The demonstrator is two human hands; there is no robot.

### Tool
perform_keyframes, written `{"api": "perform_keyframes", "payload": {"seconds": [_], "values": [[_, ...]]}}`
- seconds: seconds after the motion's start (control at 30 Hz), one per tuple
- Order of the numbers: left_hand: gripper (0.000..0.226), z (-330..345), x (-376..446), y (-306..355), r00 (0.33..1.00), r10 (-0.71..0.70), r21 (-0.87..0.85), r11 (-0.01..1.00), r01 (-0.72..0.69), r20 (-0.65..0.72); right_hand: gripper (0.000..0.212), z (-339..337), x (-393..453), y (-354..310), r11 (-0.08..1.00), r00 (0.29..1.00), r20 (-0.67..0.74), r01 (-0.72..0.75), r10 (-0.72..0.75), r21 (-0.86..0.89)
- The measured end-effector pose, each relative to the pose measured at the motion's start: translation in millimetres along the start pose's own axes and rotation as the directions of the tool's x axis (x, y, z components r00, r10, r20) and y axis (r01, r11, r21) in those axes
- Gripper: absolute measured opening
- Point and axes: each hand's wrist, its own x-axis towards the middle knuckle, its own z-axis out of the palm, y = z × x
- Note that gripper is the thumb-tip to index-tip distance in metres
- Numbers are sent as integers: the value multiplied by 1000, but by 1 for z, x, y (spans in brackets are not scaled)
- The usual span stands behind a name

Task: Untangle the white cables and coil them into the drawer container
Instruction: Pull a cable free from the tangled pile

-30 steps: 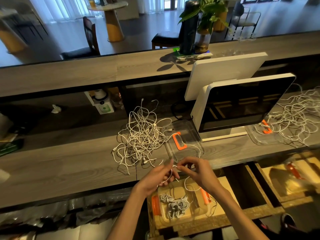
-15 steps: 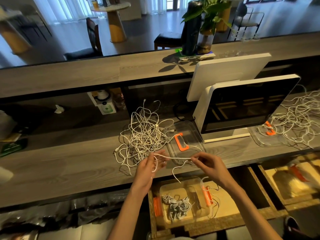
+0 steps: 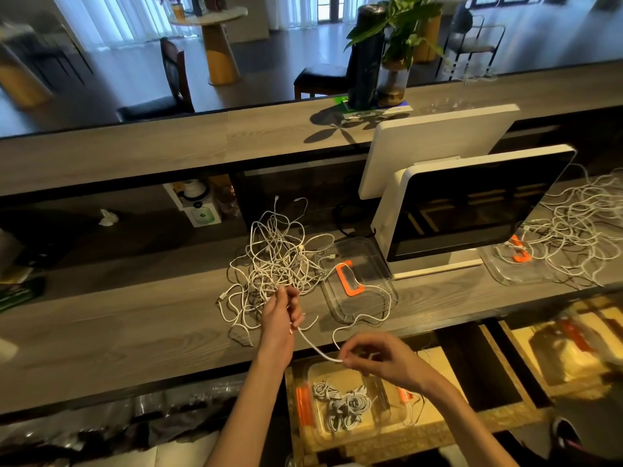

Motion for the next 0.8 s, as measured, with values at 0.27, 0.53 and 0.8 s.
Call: {"api": "perform_keyframes", "payload": {"seconds": [0.27,0.53,0.8], "values": [[46,3,-13,-14,960,-239,662,744,84,148,10,-2,21,-12,1000,973,-230,9,-2,29],[49,5,-34,-9,818,-397,673,740,17,416,9,-3,29,-3,997,916,-400,-51,21,-64],[42,-8,-29,-12,846,-302,562,827,3,440,10,-15,20,4,991,949,-315,-68,29,-112]]}}
